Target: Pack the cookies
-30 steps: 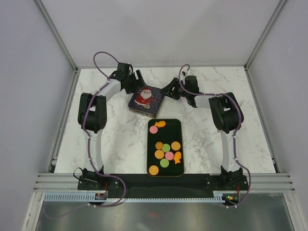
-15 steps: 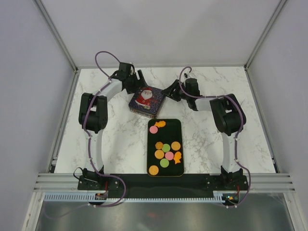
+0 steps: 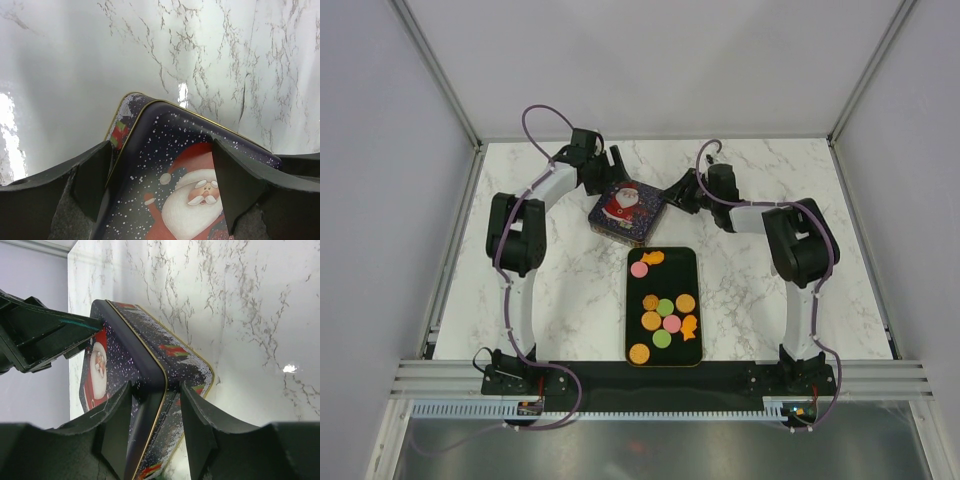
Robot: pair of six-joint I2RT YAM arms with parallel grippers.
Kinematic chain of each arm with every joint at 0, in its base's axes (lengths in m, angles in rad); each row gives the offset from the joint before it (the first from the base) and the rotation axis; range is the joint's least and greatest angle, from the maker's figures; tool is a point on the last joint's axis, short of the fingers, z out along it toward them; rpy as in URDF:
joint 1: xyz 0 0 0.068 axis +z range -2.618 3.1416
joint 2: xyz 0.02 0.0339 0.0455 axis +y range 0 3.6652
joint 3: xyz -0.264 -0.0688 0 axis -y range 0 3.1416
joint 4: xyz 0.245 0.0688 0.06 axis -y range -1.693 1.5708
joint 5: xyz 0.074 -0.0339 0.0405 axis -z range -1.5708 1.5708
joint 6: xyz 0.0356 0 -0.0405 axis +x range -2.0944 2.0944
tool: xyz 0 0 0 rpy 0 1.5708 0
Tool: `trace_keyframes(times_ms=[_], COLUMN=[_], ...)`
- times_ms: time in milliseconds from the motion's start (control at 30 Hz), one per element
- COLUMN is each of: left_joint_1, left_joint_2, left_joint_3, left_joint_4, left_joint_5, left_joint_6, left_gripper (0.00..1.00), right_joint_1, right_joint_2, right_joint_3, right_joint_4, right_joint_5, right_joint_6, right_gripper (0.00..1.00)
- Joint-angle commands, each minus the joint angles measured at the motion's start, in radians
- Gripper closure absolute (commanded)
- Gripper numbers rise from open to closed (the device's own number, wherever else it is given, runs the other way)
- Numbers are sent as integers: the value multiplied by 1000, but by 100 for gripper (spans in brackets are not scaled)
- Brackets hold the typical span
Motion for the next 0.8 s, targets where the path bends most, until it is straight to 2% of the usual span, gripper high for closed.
trace_keyframes(times_ms=[0, 67, 133, 300, 400, 433, 467, 500, 533, 633, 767], left_joint_1=[-17, -16, -17, -16, -17, -16, -17, -17, -16, -16, -16], left_joint_2=[59, 62, 63, 65, 65, 65, 66, 66, 66, 66, 65], left_joint_3=[8, 14, 17, 20, 18, 18, 18, 18, 20, 20, 18], left_joint_4=[-107, -113, -116, -120, -120, -122, -123, -123, -123, -123, -125], left_joint_5=[-57, -54, -55, -53, -53, -50, -47, -47, -46, -43, -43], left_joint_6=[63, 70, 79, 86, 89, 89, 89, 89, 89, 87, 89], left_gripper=[12, 12, 12, 12, 12, 12, 12, 12, 12, 12, 12], right_joint_1=[-23, -43, -63, -95, -97, -95, -94, -92, -83, -61, -31], right_joint_2=[-7, -18, -47, -104, -119, -118, -105, -95, -85, -53, 11], right_joint_3=[-24, -5, 13, 41, 74, 84, 96, 132, 154, 229, 277], right_joint_4=[-208, -214, -234, -245, -189, -158, -85, -64, -57, -43, 38], right_joint_5=[-24, -31, -43, -72, -129, -193, -227, -261, -295, -318, -346], right_joint_6=[-49, -47, -49, -44, -23, -6, 44, 65, 78, 97, 163], right_gripper=[51, 45, 44, 50, 64, 68, 74, 79, 88, 98, 100])
